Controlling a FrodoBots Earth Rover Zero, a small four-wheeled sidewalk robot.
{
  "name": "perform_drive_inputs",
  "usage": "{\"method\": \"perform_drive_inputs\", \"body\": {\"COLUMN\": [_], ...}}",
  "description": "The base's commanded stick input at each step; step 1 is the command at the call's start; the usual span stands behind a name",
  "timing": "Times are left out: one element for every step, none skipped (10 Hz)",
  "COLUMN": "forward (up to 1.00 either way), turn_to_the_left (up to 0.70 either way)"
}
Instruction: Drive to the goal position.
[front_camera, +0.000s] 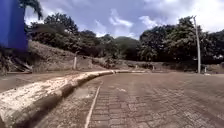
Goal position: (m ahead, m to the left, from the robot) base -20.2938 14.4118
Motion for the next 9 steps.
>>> {"method": "perform_drive_inputs", "body": {"forward": [0.0,0.0,0.0,0.0,0.0,0.0,0.0,0.0,0.0], "turn_to_the_left": [0.0,0.0,0.0,0.0,-0.13,-0.45,-0.45,-0.45,-0.45]}}
